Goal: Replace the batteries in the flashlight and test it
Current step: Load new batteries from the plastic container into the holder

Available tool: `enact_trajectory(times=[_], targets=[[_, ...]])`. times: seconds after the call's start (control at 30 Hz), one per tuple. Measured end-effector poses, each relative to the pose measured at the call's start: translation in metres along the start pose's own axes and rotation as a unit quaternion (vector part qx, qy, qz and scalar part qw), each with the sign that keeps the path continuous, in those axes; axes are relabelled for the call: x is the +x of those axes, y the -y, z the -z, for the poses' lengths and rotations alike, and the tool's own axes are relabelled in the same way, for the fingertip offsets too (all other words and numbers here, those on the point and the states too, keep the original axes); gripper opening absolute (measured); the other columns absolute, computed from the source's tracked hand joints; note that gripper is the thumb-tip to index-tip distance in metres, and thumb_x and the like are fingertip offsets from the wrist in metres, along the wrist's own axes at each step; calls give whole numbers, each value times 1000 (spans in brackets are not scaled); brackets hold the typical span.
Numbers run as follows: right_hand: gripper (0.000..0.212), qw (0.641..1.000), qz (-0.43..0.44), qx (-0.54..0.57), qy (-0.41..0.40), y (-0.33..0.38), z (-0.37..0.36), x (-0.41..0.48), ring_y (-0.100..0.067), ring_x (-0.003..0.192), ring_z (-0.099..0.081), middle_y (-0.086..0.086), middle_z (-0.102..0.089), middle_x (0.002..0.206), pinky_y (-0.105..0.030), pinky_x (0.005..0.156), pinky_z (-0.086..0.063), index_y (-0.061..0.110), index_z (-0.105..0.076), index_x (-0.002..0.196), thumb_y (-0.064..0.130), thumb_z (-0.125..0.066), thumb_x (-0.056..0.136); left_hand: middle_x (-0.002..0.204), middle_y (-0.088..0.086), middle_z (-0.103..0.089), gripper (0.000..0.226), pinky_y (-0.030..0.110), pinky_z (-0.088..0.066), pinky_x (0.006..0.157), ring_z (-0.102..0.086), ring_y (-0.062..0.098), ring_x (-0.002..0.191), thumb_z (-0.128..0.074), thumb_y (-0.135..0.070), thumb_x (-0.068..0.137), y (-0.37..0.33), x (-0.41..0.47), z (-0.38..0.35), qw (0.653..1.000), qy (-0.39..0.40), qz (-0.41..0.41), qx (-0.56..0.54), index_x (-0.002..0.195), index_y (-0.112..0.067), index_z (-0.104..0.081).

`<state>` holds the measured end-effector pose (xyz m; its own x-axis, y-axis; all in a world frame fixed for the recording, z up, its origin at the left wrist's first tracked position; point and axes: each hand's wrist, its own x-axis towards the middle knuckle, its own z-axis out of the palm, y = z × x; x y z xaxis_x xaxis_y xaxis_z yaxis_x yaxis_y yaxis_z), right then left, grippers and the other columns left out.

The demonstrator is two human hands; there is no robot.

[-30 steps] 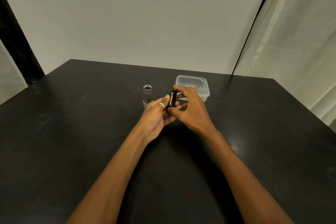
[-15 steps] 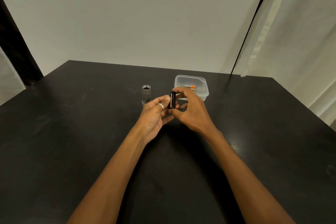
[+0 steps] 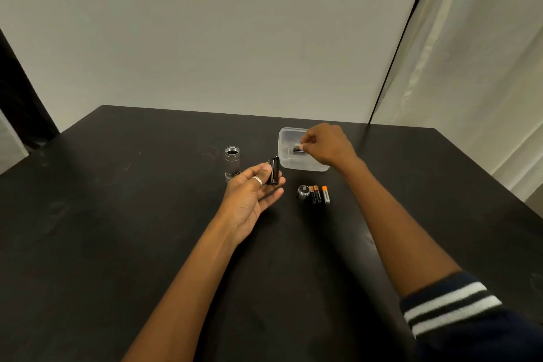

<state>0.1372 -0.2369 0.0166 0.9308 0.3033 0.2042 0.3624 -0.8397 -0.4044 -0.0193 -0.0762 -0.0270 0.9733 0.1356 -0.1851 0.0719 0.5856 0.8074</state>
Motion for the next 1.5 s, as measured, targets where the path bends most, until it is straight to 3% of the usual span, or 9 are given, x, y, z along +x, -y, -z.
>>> enact_trajectory(times=[0.27, 0.7, 0.8, 0.93, 1.0, 1.1, 1.23, 1.37, 1.5], targets=[[23, 984, -10, -161, 74, 4, -19, 40, -31, 101, -68, -9, -71, 118, -46, 86, -59, 18, -76, 113, 16, -65, 92, 105, 12, -76, 25, 31, -61, 74, -76, 18, 94, -62, -16, 99, 2, 3, 1, 1000, -1, 5, -11, 123, -9, -64], [28, 975, 22, -209, 69, 18, -13, 40, -30, 100, -67, -10, -69, 117, -44, 87, -57, 15, -69, 121, 18, -66, 93, 106, 11, -78, 23, 34, -61, 76, -76, 19, 98, -61, -17, 100, 0, 2, 2, 1000, -10, 12, -16, 122, -12, -65], [33, 991, 52, -123, -20, 24, -3, 32, -31, 109, -66, -6, -70, 126, -40, 86, -54, 24, -70, 124, 17, -60, 94, 107, 12, -77, 22, 33, -61, 74, -76, 19, 96, -61, -17, 100, 0, 3, 2, 1000, -9, 12, -21, 121, -11, -65], [22, 987, 65, 68, -133, 44, 16, -4, -16, 94, -72, 1, -78, 98, -30, 82, -55, 25, -74, 111, 18, -60, 96, 110, 13, -76, 22, 32, -61, 74, -76, 19, 97, -60, -17, 101, -1, 2, 2, 1000, -9, 11, -20, 121, -10, -65], [19, 974, 60, 167, -142, 52, 20, -31, -6, 81, -71, 9, -74, 82, -26, 80, -56, 25, -73, 110, 18, -63, 96, 111, 13, -75, 22, 32, -62, 74, -76, 18, 97, -60, -16, 101, -2, 1, 2, 1000, -10, 11, -23, 121, -10, -65], [21, 951, 50, 279, -127, 57, 18, -68, -6, 78, -73, 11, -72, 87, -31, 75, -63, 23, -73, 113, 13, -62, 97, 110, 13, -75, 21, 32, -62, 75, -76, 18, 95, -59, -16, 102, -3, 0, 1, 1000, -11, 5, -22, 121, -9, -64], [26, 957, 61, 267, -95, 53, 6, -92, -10, 83, -73, 9, -75, 101, -26, 75, -63, 24, -75, 120, 13, -61, 101, 108, 13, -75, 21, 31, -62, 75, -76, 18, 94, -59, -16, 102, -3, -1, 2, 1000, -14, -2, -17, 121, -9, -64], [24, 963, 72, 248, -82, 53, -1, -100, 2, 89, -67, 8, -75, 100, -3, 77, -49, 21, -78, 113, 10, -72, 93, 110, 13, -74, 23, 31, -62, 75, -76, 17, 94, -60, -16, 101, -3, -1, 2, 1000, -21, -4, -9, 123, -8, -64], [27, 967, 89, 231, -64, 56, -5, -101, 1, 86, -68, 8, -74, 98, -2, 75, -49, 16, -78, 111, 3, -73, 88, 112, 13, -75, 26, 32, -61, 78, -75, 18, 97, -59, -17, 102, -1, 1, 2, 1000, -21, -4, 3, 126, -8, -64]])
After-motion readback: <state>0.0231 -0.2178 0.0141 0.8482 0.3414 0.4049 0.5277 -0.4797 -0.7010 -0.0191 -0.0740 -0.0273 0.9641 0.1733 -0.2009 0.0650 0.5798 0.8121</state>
